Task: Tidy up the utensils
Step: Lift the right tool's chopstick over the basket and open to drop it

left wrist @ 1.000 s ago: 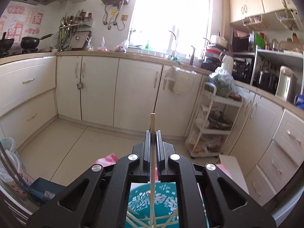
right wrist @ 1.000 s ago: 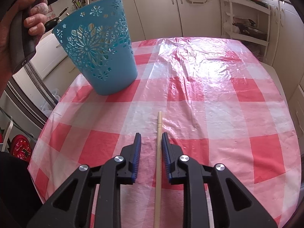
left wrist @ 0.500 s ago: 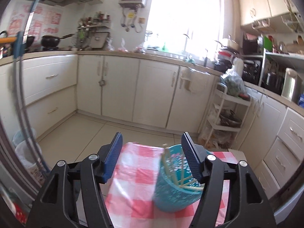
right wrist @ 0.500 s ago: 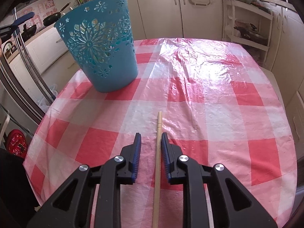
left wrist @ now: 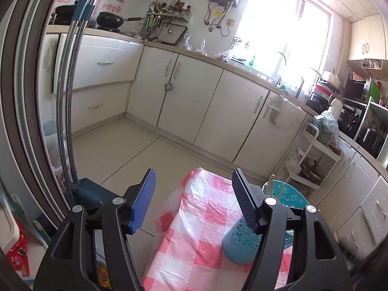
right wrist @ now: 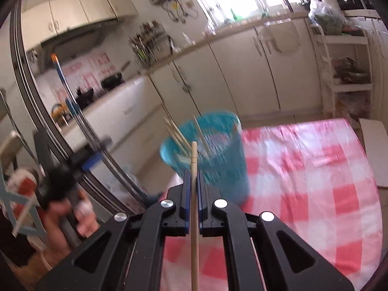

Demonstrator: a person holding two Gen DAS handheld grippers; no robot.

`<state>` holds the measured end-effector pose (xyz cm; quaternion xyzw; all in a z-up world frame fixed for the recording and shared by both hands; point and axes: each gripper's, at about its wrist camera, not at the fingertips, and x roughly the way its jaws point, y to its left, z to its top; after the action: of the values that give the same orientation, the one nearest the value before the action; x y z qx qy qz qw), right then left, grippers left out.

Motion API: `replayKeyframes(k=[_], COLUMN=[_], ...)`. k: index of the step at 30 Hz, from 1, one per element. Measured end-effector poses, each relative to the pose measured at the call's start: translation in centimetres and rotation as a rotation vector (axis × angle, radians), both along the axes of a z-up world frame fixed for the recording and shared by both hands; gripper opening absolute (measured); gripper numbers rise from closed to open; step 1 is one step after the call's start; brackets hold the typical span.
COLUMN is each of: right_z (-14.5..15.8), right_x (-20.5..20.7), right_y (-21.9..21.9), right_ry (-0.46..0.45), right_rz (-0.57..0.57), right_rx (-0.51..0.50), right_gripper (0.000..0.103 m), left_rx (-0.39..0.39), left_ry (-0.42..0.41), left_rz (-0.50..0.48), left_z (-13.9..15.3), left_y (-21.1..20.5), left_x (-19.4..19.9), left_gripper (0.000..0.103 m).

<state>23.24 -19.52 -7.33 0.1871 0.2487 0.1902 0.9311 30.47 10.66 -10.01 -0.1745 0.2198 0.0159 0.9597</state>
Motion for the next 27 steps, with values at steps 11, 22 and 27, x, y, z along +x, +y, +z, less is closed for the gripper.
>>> replayKeyframes(k=[11,22,27], right_z=[4.3,0.8,-0.4], right_x=[12.3,13.0,10.5], right_y=[2.1,2.9,2.7], right_ry=[-0.201,-0.112,-0.059], right_rz=[-0.157,-0.151,-0.114], right_rx=[0.045,-0.087,-0.121], right_gripper=[0.006,0.007,0.009], left_rx=[0.024,0.054,0.086], left_ry=[-0.009,0.002,0.013], left_rz=[-0.022,-0.064,-0.069], left_z=[0.2,0.4,0.2], left_y=[-1.1,-2.5,-3.0], left_x=[0.0,0.1,0.2], left_gripper=[0.063,0.067,0.075])
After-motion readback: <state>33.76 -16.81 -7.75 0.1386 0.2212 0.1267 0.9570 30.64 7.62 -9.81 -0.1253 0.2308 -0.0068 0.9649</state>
